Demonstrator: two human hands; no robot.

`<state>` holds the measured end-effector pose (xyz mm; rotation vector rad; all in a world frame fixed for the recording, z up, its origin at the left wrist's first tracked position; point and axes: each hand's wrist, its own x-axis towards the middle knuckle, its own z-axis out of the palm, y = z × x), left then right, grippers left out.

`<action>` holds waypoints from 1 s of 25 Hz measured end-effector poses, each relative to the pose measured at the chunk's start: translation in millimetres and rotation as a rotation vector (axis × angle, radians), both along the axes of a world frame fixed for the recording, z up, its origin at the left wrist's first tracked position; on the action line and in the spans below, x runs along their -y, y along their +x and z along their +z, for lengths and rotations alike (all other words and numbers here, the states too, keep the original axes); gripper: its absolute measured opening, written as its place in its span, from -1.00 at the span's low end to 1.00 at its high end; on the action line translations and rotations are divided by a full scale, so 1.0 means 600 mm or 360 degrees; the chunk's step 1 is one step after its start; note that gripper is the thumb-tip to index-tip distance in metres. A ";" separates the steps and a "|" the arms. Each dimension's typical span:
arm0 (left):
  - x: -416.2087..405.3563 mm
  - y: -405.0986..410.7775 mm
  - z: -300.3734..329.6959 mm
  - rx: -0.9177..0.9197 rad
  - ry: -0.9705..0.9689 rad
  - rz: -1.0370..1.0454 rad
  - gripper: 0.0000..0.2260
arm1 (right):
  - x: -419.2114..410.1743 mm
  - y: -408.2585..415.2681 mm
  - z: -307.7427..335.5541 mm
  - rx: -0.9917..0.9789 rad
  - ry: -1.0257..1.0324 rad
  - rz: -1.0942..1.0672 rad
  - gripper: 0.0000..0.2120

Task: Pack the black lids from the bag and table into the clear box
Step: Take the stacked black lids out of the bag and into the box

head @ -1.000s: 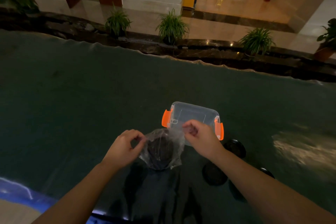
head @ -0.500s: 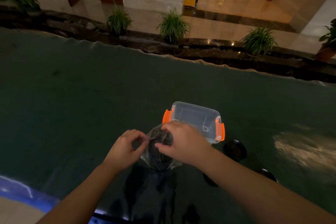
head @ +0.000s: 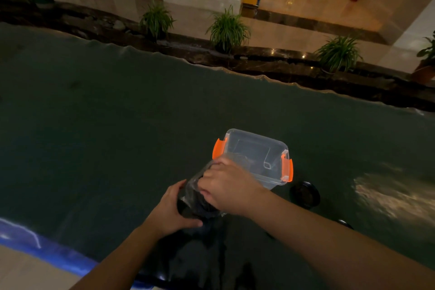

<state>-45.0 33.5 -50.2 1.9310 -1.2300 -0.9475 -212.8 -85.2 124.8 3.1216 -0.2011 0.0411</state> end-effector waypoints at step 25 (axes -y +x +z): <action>0.103 -0.059 0.017 0.0123 -0.0167 -0.0528 -0.12 | 0.014 -0.187 -0.070 -0.0169 0.0863 -0.0485 -0.43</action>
